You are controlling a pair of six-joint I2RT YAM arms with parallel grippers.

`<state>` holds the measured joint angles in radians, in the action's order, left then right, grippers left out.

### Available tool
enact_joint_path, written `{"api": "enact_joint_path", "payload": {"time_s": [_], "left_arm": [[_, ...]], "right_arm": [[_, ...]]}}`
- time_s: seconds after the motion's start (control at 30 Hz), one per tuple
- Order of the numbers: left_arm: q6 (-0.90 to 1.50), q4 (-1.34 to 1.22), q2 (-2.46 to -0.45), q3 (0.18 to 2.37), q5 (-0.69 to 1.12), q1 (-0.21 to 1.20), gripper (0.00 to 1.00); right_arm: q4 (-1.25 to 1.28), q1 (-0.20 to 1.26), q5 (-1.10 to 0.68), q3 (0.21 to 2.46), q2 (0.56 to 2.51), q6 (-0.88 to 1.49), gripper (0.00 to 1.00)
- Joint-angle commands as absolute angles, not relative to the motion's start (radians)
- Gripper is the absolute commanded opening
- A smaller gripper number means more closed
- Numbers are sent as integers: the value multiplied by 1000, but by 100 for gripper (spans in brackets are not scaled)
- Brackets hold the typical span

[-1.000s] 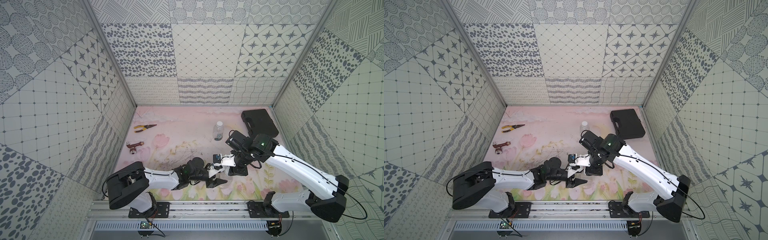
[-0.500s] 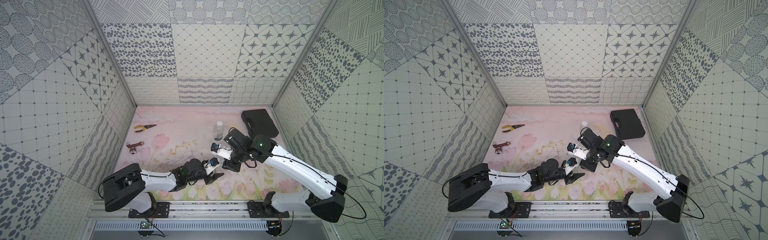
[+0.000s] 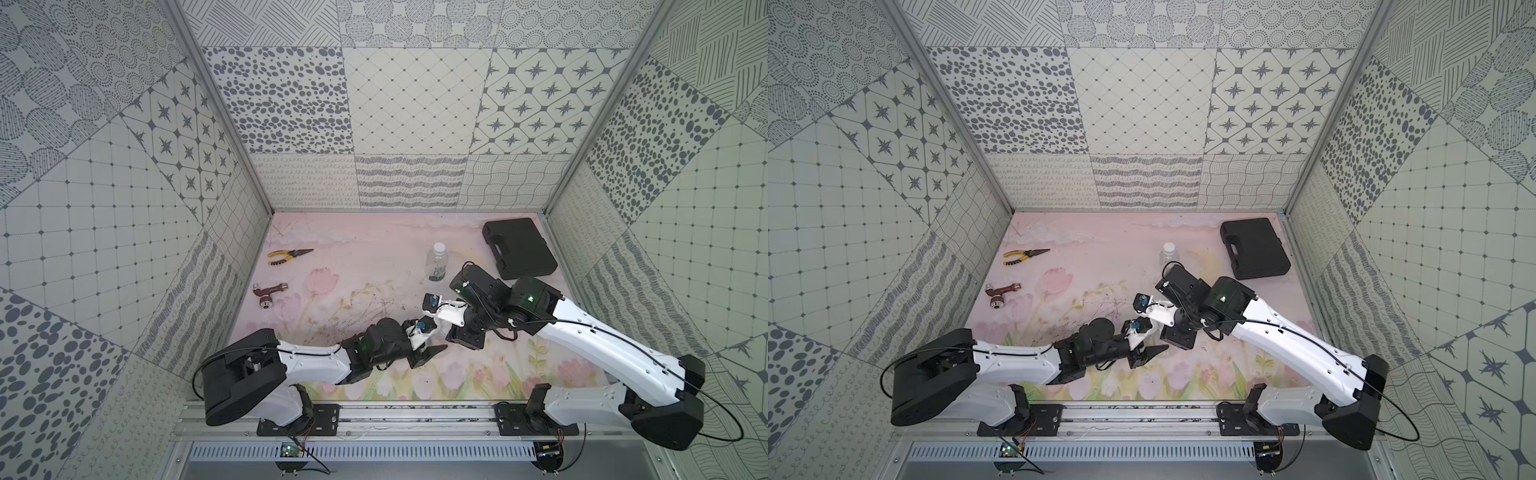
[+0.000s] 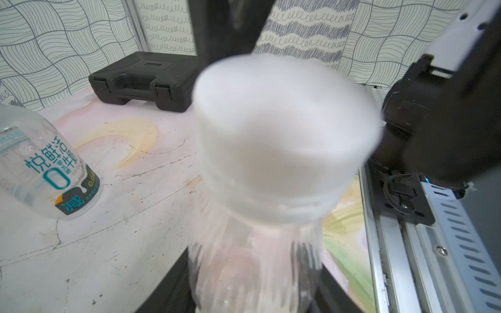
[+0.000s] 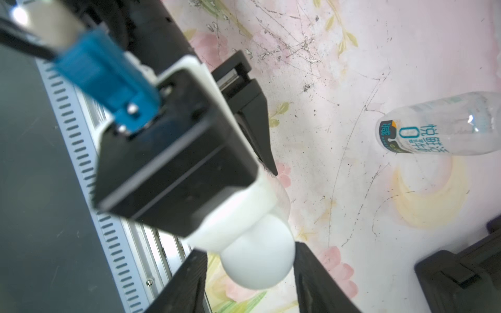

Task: Screw on the bottle caps
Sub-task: Screw the bottle cap onto the plastic bottle.

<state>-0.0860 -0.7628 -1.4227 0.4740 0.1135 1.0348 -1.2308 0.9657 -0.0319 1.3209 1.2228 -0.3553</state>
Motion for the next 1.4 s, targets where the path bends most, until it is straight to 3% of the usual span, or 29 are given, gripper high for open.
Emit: {"api": "enact_joint_path", "payload": {"time_s": [0.0,0.17,0.37,1.13,1.37], "left_arm": [[-107,-739,-1414,504,191,1053,41],[-135,-691,-1423,537,231,1089,42],[-162,-618,-1473,594,251,1124,43],[-167,-601,-1509,617,257,1147,44],[-163,-616,-1499,608,251,1147,44]], "right_arm": [[-1291,973,5,1330,1175,-447,63],[-1349,971,98,1340,1148,-525,66],[-1408,973,-53,1356,1132,-634,63],[-1436,976,-143,1292,1164,-694,57],[-1427,976,-142,1292,1173,-677,46]]}}
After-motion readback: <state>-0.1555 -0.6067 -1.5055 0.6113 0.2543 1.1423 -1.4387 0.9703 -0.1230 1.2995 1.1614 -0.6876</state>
